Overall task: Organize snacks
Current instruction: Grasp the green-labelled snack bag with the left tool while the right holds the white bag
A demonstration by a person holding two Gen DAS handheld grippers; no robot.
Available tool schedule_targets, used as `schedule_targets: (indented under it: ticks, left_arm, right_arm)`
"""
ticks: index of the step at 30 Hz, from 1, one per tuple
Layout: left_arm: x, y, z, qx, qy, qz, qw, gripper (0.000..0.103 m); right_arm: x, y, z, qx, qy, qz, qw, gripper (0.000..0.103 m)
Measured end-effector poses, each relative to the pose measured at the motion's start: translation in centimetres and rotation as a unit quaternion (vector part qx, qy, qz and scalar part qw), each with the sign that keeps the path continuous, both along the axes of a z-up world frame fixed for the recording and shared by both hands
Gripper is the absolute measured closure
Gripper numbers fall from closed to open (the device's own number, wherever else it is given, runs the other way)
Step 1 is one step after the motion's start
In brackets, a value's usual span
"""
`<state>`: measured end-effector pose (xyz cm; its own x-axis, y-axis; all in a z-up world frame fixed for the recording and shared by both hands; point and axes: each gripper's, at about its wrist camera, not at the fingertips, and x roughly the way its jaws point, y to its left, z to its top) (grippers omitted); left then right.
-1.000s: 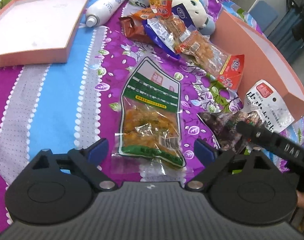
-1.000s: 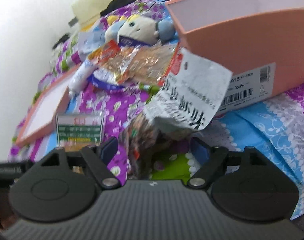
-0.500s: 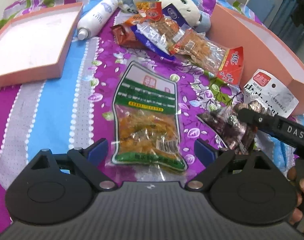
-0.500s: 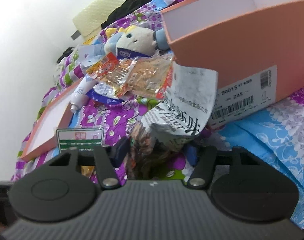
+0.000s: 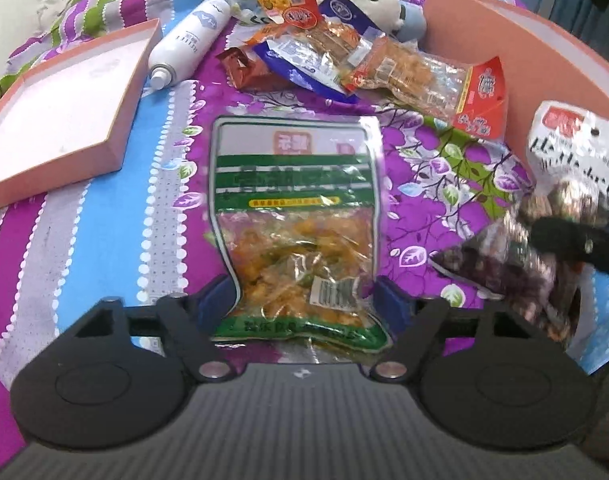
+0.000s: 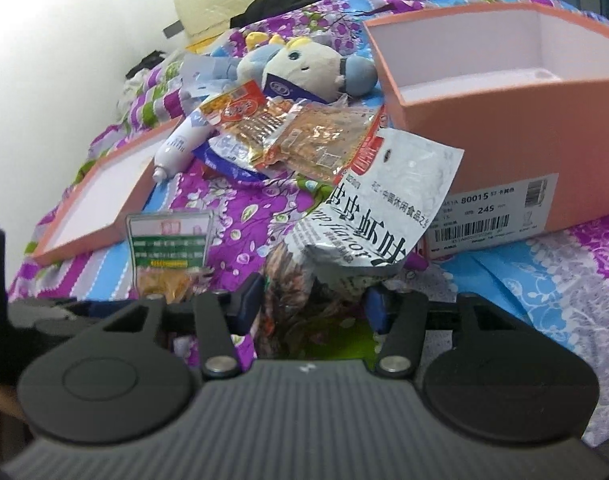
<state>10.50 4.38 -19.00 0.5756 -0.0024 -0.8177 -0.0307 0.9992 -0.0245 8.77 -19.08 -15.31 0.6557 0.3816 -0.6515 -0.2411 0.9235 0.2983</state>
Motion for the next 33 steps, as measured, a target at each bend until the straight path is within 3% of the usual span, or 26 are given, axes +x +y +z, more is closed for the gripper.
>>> schedule_targets:
  ticks: [2,6,13,15,18,20,21,28,30,32,33]
  left_arm:
    - [-0.2,0.0,0.4,0.004,-0.001,0.004,1.0000,0.033]
    - [-0.6,0.0,1.1,-0.015,-0.001,0.011,0.9998,0.035]
    - [-2.3,0.6,5.1,-0.056,-0.036,0.050,0.9965,0.037]
    - [-2.9,0.5,6.5,-0.054,-0.044,0.055,0.9961,0.049]
    - [-3.5,0.5,8.2,-0.070,-0.045,0.061,0.9947,0.054]
    - [-4.0,0.3,9.0,-0.079,-0.048,0.060,0.9939,0.066]
    - [-4.1,0.1,9.1,-0.077,-0.050,0.059,0.9940,0.067]
    - [-4.7,0.1,7.2,-0.105,-0.028,0.052,0.9927,0.065]
    - [-4.9,0.2,6.4,-0.106,-0.021,0.049,0.9930,0.058]
    - [-4.7,0.4,5.6,-0.106,-0.016,0.045,0.9933,0.038]
    - [-4.4,0.4,5.2,-0.102,-0.015,0.044,0.9937,0.034]
  right_arm:
    - [-0.5,0.1,0.5,-0.014,-0.002,0.005,1.000,0.048]
    - [-1.4,0.3,1.5,-0.041,-0.015,0.015,0.999,0.048]
    - [-2.7,-0.7,3.7,-0.035,-0.020,0.005,0.999,0.049]
    - [-3.2,-1.1,4.6,-0.025,-0.021,0.001,0.999,0.049]
    - [-4.2,-1.4,6.1,-0.027,-0.033,-0.003,0.999,0.049]
    - [-4.7,-1.6,6.9,-0.026,-0.040,-0.006,0.999,0.049]
    - [-4.9,-1.7,7.1,-0.028,-0.046,-0.007,0.999,0.049]
    - [-5.0,-2.6,5.5,-0.038,-0.035,-0.016,0.999,0.049]
    - [-4.8,-2.6,4.6,-0.045,-0.026,-0.018,0.999,0.049]
    - [-4.5,-2.7,3.8,-0.048,-0.015,-0.019,0.999,0.049]
    - [-4.4,-2.7,3.6,-0.051,-0.012,-0.020,0.998,0.049]
